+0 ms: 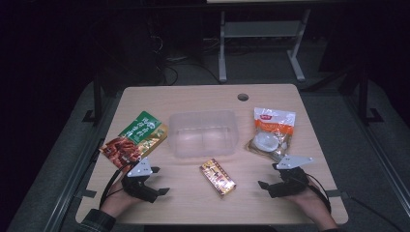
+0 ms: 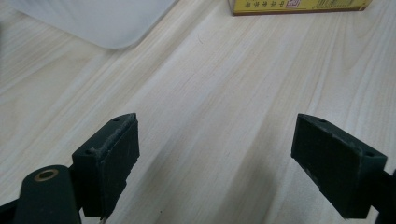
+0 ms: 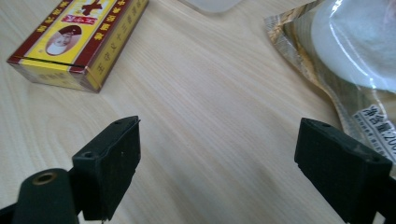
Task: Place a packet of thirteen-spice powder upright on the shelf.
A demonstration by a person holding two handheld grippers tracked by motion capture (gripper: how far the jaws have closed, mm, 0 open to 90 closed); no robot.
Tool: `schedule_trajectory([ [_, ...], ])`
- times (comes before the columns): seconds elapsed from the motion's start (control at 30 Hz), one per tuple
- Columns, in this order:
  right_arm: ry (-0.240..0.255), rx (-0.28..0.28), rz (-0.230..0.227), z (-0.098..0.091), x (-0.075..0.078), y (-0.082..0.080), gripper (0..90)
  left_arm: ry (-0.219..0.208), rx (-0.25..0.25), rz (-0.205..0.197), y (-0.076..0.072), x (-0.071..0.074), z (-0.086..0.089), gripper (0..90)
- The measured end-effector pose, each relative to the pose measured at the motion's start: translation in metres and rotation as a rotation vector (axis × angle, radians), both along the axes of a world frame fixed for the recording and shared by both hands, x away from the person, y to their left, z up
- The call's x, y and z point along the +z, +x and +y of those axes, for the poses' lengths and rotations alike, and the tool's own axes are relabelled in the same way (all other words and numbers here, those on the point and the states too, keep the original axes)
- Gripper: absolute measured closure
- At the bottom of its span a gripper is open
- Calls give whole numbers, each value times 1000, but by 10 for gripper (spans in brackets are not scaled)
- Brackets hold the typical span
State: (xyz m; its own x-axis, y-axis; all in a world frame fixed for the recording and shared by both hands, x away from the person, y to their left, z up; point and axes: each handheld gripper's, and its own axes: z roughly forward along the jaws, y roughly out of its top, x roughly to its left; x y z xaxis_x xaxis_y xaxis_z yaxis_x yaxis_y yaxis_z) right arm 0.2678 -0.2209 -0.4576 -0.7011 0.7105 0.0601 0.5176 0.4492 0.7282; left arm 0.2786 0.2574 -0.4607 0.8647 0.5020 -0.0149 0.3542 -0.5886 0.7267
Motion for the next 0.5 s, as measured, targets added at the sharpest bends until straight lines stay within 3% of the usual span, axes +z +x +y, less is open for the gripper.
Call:
schedule_trajectory([
  [0.17,13,7,30,2,1,-1,178,-3,-2,11,0,-1,-1,148],
  [0.27,28,30,25,6,5,-3,237,6,-8,12,0,-1,-2,149],
  [0.33,48,44,33,11,8,-4,358,2,-10,15,0,-1,-2,149],
  [0.4,54,55,40,14,9,-4,404,-4,-9,14,0,-1,-2,149],
  [0.47,59,80,44,22,13,-5,579,-16,-4,16,0,-1,-2,149],
  [0.5,59,80,44,22,13,-5,579,-16,-4,16,0,-1,-2,149],
])
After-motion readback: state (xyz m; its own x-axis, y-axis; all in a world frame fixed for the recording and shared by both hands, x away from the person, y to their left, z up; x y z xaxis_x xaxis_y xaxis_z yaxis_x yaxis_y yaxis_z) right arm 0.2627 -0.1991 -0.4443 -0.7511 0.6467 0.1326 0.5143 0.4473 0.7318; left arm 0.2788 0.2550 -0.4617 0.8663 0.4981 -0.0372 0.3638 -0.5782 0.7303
